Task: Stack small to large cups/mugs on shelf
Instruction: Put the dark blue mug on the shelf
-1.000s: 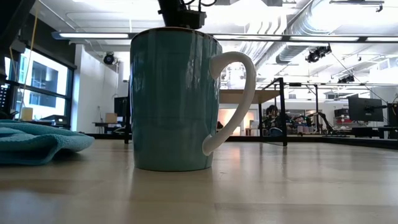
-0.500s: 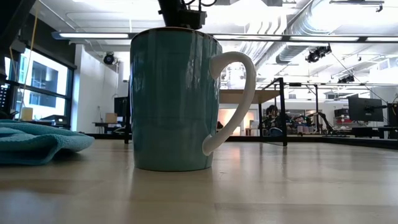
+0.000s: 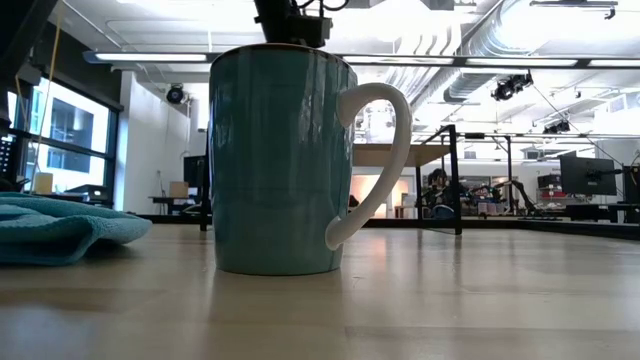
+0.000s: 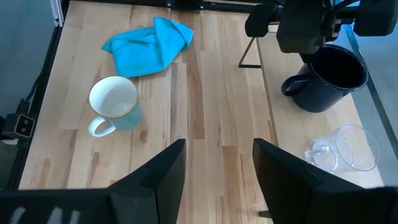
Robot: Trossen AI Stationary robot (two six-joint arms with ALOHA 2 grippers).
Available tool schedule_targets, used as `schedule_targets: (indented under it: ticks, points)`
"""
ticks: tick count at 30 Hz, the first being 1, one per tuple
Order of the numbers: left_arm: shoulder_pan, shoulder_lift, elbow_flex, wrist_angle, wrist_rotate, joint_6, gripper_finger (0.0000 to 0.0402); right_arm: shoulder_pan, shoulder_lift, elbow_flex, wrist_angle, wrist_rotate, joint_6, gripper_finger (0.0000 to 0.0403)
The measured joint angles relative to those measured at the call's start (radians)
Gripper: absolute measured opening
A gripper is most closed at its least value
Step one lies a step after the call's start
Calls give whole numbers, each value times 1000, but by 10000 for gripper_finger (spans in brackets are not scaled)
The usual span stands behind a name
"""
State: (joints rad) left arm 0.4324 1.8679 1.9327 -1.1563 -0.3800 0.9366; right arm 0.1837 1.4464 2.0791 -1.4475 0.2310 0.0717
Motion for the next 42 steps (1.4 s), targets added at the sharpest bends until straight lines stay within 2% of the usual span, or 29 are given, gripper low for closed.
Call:
schedule_targets:
  ticks: [11,42]
  points:
    - [0,29,0,-15,2,0,50,0,0,0,0,-1,2,179]
    - [13,29,0,7,-47,28,50,0,0,0,-3,-3,-1,179]
